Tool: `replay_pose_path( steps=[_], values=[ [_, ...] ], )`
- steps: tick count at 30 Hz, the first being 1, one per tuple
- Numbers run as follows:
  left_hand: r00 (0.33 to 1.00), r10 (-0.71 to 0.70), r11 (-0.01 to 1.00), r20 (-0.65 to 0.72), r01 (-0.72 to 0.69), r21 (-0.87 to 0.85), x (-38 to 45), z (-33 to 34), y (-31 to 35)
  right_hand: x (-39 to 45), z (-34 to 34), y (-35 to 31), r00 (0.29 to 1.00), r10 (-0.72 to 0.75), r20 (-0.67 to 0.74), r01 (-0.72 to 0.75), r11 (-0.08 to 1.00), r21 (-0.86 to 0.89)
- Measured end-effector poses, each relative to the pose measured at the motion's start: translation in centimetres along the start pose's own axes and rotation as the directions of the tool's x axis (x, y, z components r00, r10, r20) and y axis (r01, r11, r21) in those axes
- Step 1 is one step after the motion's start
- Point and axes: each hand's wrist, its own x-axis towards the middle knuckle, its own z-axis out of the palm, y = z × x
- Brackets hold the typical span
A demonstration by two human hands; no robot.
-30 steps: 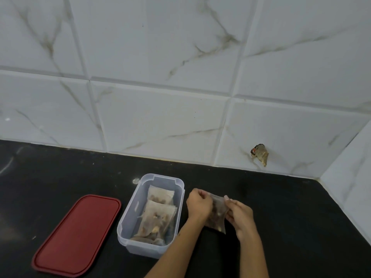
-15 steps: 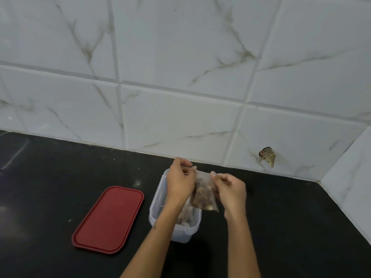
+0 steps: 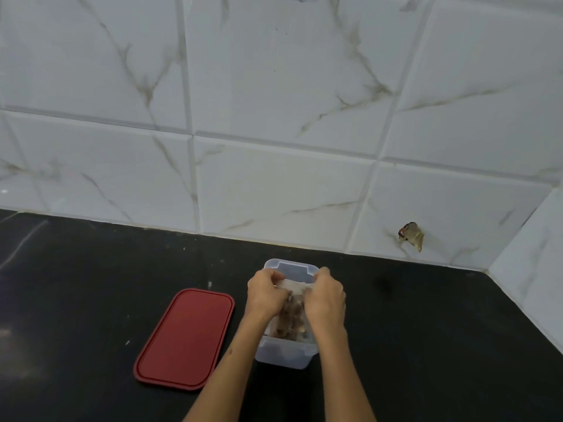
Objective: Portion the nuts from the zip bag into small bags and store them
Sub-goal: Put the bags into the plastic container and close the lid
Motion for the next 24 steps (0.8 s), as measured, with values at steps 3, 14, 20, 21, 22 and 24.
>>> replay_pose_path(
  steps=[3,14,20,21,22,24],
  values=[
    [1.0,0.031,0.995,0.007,-0.031,0.093,0.3,0.2,-0.2,-0.5,-0.4,-0.4,0.984,-0.028,0.174,0.044,0.995,-0.086],
    [0.951,0.063,0.849,0.302,-0.21,0.485,0.0,0.2,-0.2,-2.0,1.2,-1.0,0.904,-0.044,0.426,0.141,0.969,-0.201],
    [0.954,0.27,0.903,0.132,-0.299,0.309,-0.6,-1.4,0.0,-2.3,1.0,-1.3,0.932,-0.025,0.362,0.091,0.982,-0.168],
    [0.945,0.32,0.907,0.059,-0.324,0.269,-0.7,-2.1,0.1,-2.6,1.1,-1.6,0.959,-0.042,0.279,0.079,0.989,-0.121],
    [0.942,0.336,0.915,-0.004,-0.326,0.237,-0.8,-2.8,0.3,-2.8,1.3,-2.2,0.984,-0.072,0.161,0.083,0.995,-0.061],
    [0.937,0.329,0.931,-0.115,-0.302,0.204,-0.6,-4.2,0.1,-3.6,1.9,-3.5,0.989,-0.132,-0.065,0.139,0.985,0.102]
  ],
)
